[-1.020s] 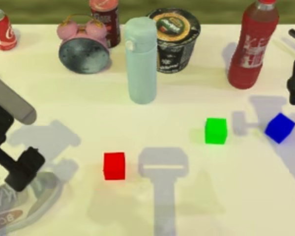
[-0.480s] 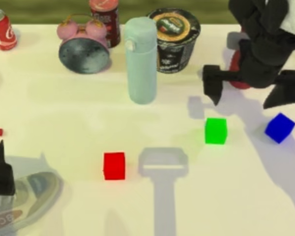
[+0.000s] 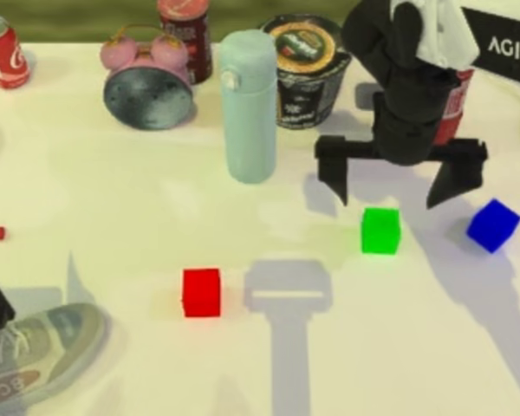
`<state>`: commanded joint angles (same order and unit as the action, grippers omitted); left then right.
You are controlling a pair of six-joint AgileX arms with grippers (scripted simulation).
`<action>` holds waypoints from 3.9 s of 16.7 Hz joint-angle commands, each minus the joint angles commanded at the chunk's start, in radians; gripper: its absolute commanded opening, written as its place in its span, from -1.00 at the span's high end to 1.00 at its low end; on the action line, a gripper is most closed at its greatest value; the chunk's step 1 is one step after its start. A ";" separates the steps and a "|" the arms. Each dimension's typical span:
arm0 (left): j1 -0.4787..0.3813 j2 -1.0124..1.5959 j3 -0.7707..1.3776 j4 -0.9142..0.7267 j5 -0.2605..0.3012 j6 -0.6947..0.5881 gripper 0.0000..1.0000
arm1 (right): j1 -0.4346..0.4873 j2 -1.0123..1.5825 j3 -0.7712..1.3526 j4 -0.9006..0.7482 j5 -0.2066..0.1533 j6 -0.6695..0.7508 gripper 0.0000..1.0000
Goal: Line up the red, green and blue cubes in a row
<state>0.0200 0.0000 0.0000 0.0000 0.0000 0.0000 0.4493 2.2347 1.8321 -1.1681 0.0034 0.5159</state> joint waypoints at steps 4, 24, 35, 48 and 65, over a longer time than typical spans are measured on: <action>0.000 0.000 0.000 0.000 0.000 0.000 -1.00 | -0.005 -0.001 -0.005 0.005 0.000 -0.001 -1.00; 0.000 0.000 0.000 0.000 0.000 0.000 -1.00 | 0.001 0.096 -0.166 0.262 0.001 0.002 0.06; 0.000 0.000 0.000 0.000 0.000 0.000 -1.00 | 0.001 0.096 -0.166 0.262 0.001 0.002 1.00; 0.000 0.000 0.000 0.000 0.000 0.000 -1.00 | 0.007 0.001 -0.022 0.031 0.006 -0.002 1.00; 0.000 0.000 0.000 0.000 0.000 0.000 -1.00 | 0.344 -0.028 0.018 -0.038 0.007 0.290 1.00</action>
<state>0.0200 0.0000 0.0000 0.0000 0.0000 0.0000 0.7935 2.2072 1.8503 -1.2065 0.0103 0.8064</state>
